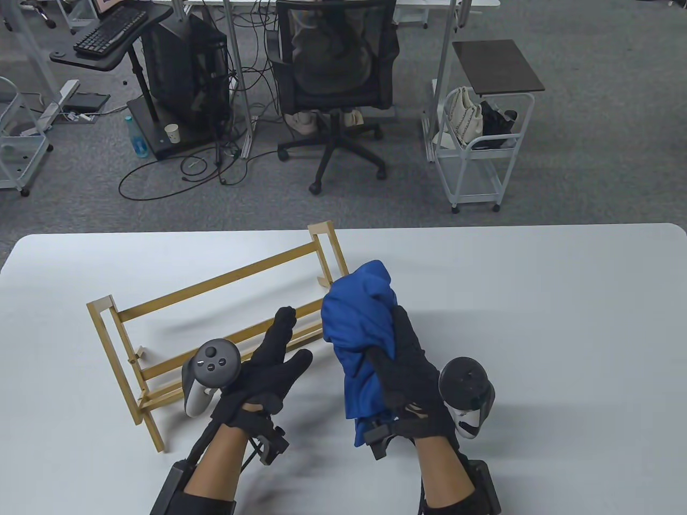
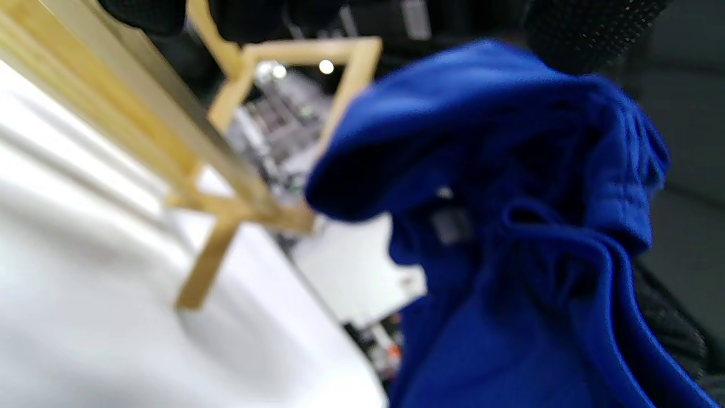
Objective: Hang t-shirt on book rack
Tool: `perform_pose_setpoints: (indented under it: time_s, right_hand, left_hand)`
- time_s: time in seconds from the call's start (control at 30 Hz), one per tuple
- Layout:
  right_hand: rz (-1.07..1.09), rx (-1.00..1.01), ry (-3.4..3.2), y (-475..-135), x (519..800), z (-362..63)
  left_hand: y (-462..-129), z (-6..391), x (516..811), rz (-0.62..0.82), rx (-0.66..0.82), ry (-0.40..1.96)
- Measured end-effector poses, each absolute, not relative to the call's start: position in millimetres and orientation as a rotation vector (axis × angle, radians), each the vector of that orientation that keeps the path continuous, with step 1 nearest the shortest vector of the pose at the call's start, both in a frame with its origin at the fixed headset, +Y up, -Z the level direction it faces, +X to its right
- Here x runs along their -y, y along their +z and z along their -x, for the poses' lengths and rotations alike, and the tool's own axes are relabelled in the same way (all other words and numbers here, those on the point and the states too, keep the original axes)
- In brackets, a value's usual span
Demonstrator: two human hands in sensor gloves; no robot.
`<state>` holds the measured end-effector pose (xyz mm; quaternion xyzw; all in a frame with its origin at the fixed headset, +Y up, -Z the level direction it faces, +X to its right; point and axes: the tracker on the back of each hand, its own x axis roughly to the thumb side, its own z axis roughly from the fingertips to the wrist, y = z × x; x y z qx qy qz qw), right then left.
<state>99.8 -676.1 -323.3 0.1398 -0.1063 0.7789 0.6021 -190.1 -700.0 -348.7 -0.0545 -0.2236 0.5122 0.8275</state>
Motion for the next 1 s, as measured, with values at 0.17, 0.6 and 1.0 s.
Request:
perform_pose_setpoints:
  time_s: [0.17,0.6,1.0]
  right_hand:
    - [-0.382,0.259,1.811,-320.5,683.1,-85.9]
    - [-0.451,0.191,1.735,-320.8,709.9,-77.3]
    - [-0.587,0.098,1.736,-315.6,720.6,-58.0]
  left_hand:
    - [-349.5,181.6,707.7,0.168,0.526,1.162]
    - [-346.2,155.1,736.4,0.414,0.695,1.417]
    - [-342.8,147.4,745.9,0.449,0.717,1.475]
